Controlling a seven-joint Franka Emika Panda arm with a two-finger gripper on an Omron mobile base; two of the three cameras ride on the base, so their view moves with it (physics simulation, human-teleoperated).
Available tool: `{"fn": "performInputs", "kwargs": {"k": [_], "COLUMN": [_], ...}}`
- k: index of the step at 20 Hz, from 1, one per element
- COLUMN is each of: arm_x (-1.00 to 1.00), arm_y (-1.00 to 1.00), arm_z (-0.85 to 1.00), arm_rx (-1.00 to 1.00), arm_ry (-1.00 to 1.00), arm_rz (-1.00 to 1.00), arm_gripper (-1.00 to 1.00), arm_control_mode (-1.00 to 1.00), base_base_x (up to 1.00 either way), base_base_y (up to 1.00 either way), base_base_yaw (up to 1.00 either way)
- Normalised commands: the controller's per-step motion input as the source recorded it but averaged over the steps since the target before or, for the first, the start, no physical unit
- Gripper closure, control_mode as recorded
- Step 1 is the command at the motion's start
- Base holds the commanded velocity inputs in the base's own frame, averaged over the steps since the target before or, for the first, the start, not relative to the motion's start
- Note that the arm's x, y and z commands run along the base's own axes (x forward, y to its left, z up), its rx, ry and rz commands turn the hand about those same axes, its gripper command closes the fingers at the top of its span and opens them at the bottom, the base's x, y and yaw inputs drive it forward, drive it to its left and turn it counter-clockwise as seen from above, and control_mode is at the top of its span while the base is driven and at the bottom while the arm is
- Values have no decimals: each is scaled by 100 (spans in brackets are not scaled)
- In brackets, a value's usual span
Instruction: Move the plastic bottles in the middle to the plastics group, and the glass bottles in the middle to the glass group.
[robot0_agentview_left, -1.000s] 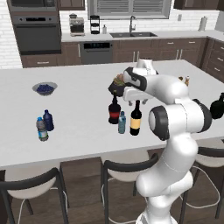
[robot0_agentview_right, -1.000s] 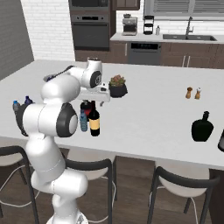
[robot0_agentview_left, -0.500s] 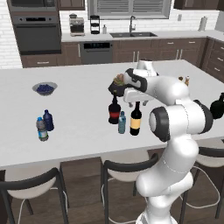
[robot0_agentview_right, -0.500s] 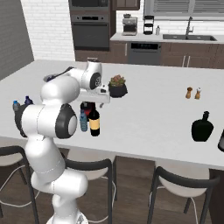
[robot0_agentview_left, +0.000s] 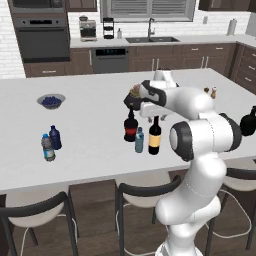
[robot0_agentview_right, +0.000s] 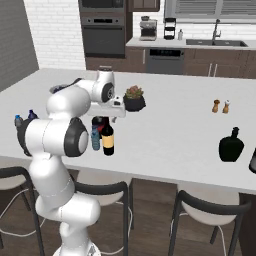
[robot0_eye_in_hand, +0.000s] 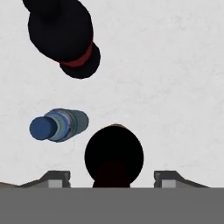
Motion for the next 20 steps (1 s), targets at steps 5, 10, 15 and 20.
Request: {"fn": "performInputs", "kwargs": {"k": [5,10,15,20], "arm_x": [2,-9,-53,-63], "arm_y": [0,-10,-33,-45], "arm_z": [-7,-3,35,36], "arm_rx": [-6,0,14,7], "arm_ry": [-5,-7,-23,-22], "arm_rz": [0,1,7,0], "arm_gripper": [100,100,100,100], "arm_control_mode": [-100,-100,-100,-100], "base_base_x": [0,0,0,0], "base_base_y": [0,0,0,0], "base_base_yaw": [0,0,0,0]}}
